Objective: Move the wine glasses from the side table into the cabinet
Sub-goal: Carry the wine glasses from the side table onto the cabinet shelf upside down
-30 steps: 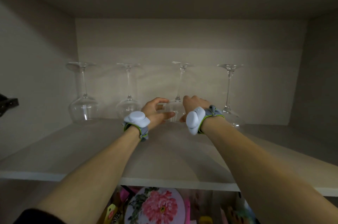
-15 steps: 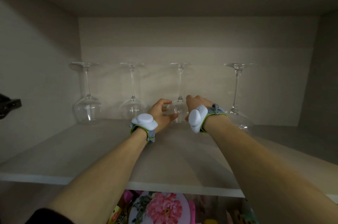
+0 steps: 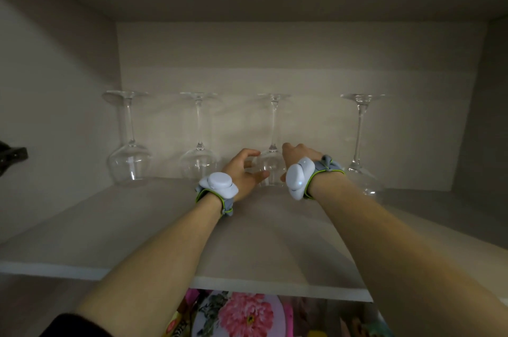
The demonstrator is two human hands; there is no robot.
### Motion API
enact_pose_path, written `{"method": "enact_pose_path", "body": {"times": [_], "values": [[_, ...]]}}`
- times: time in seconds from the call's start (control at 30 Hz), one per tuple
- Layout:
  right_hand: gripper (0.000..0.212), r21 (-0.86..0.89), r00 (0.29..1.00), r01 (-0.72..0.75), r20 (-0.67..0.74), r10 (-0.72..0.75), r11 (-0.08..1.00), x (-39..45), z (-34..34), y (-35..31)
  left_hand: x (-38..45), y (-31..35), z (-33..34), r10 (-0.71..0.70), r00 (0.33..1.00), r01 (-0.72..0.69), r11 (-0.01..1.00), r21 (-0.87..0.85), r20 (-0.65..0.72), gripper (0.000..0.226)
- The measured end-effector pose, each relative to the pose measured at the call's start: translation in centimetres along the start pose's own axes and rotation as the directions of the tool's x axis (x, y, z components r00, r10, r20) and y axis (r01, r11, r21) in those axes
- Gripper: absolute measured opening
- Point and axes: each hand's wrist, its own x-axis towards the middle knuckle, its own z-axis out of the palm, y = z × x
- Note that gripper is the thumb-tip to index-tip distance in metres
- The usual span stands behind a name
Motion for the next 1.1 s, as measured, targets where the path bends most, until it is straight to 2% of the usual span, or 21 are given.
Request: {"method": "enact_pose_path", "body": {"times": [0.13, 0.23, 0.3, 0.37, 0.47, 0.53, 0.67, 0.9, 1.0, 1.1], "values": [[0.015, 0.011, 1.000, 0.013, 0.009, -0.014, 1.000, -0.9, -0.2, -0.4, -1.2, 0.4, -0.4, -0.016, 0.998, 0.012, 0.997, 0.081, 0.055, 0.060], [0.031, 0.025, 0.998, -0.034, -0.042, 0.035, 0.999, -1.9, -0.2, -0.8, -2.6, 1.0, -0.9, -0.041, 0.999, 0.035, 0.988, 0.147, 0.036, 0.069], [0.024, 0.019, 0.995, -0.036, -0.087, 0.038, 0.999, -2.6, -0.6, -0.7, -3.0, 1.4, -1.1, -0.044, 0.999, 0.042, 0.988, 0.151, 0.005, 0.069], [0.022, 0.035, 0.992, -0.036, -0.121, 0.040, 0.999, -3.6, -1.0, -0.4, -3.8, 1.9, -1.2, -0.057, 0.998, 0.058, 0.986, 0.155, -0.011, 0.063], [0.039, 0.068, 0.987, -0.005, -0.163, 0.016, 0.998, -5.9, -1.9, 0.6, -5.0, 2.6, -0.9, -0.049, 0.998, 0.052, 0.993, 0.102, -0.028, 0.042], [0.045, 0.090, 0.980, 0.028, -0.201, -0.009, 0.996, -7.4, -2.3, 1.4, -5.7, 3.1, -0.3, -0.024, 1.000, 0.025, 0.998, 0.065, -0.003, 0.022], [0.047, 0.175, 0.963, 0.094, -0.266, -0.045, 0.980, -9.9, -2.8, 3.4, -6.7, 4.5, 1.0, -0.030, 0.996, 0.027, 0.999, 0.039, 0.083, 0.012], [0.036, 0.277, 0.932, 0.146, -0.360, -0.038, 0.950, -12.5, -2.9, 7.3, -8.1, 7.4, 4.0, -0.029, 0.980, 0.045, 0.996, -0.076, 0.196, 0.023], [0.034, 0.326, 0.924, 0.128, -0.383, 0.008, 0.937, -13.1, -2.4, 8.6, -8.5, 8.5, 5.3, -0.053, 0.970, 0.082, 0.990, -0.113, 0.239, 0.032], [0.035, 0.450, 0.917, 0.081, -0.384, 0.111, 0.890, -13.2, -1.5, 9.9, -8.6, 9.1, 6.5, -0.092, 0.961, 0.134, 0.980, -0.148, 0.261, 0.047]]}}
